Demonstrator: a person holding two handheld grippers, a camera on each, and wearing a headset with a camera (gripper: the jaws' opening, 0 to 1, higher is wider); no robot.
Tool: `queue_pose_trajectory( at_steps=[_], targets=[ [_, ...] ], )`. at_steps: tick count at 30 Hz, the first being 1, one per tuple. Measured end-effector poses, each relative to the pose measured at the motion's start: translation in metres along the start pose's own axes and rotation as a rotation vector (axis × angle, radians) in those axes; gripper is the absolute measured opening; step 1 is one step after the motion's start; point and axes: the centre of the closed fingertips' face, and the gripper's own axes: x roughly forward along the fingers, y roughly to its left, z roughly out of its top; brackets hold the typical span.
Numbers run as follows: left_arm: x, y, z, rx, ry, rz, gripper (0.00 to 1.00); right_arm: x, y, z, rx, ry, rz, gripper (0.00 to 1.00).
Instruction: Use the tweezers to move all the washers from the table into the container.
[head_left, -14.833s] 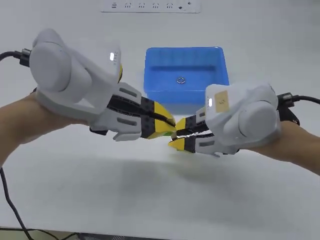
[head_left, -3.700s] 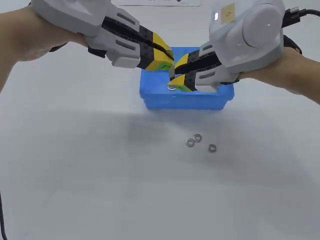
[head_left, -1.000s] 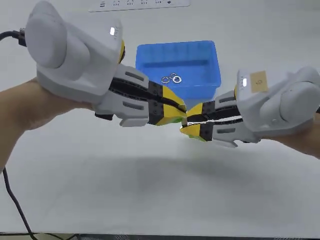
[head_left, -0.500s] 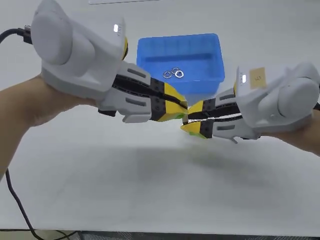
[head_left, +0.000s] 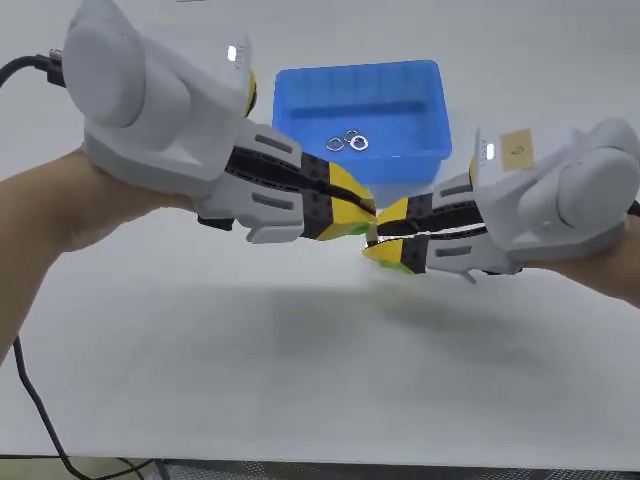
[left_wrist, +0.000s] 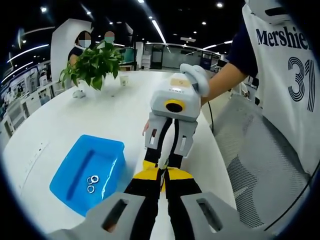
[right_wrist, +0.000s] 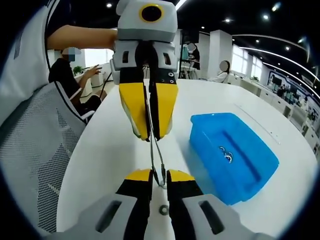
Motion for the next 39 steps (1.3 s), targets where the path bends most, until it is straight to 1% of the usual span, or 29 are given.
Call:
queue_pose_trajectory(
  at_steps=[4,7,12,13,25,27,28,39],
  targets=[
    [0.0008,0.0010,0.0006,0.005,0.001,0.000,0.07,-0.0020,-0.0033,0.0018,0.007,0.005,-0.001,0.15],
    [0.0004,0.0019,0.0004,0.007,0.002,0.002,0.07,-0.0039,-0.0024,0.0056,0.016,-0.017,0.010,0.15],
    [-0.0006,0.0024,-0.0008,0.006,0.002,0.000,0.07,-0.0038,-0.0003,0.0102,0.017,-0.036,0.028,0.13],
    [-0.0007,0.0030,-0.0008,0.007,0.002,0.001,0.07,-0.0033,0.0005,0.0097,0.015,-0.031,0.033,0.11],
    [-0.0040,0.0065,-0.0053,0.006,0.004,-0.001,0.07,-0.0003,0.0014,0.0063,-0.024,-0.002,0.035,0.12],
    [-0.0044,0.0073,-0.0057,0.006,0.005,0.001,0.07,0.0000,0.0010,0.0038,-0.037,0.013,0.035,0.12],
    [-0.0045,0.0076,-0.0060,0.007,0.007,0.000,0.07,0.0005,0.0009,0.0011,-0.056,0.029,0.034,0.12],
    [-0.0029,0.0060,-0.0051,0.005,0.007,-0.002,0.07,0.0000,0.0014,0.0024,-0.029,0.009,0.036,0.11]
  ],
)
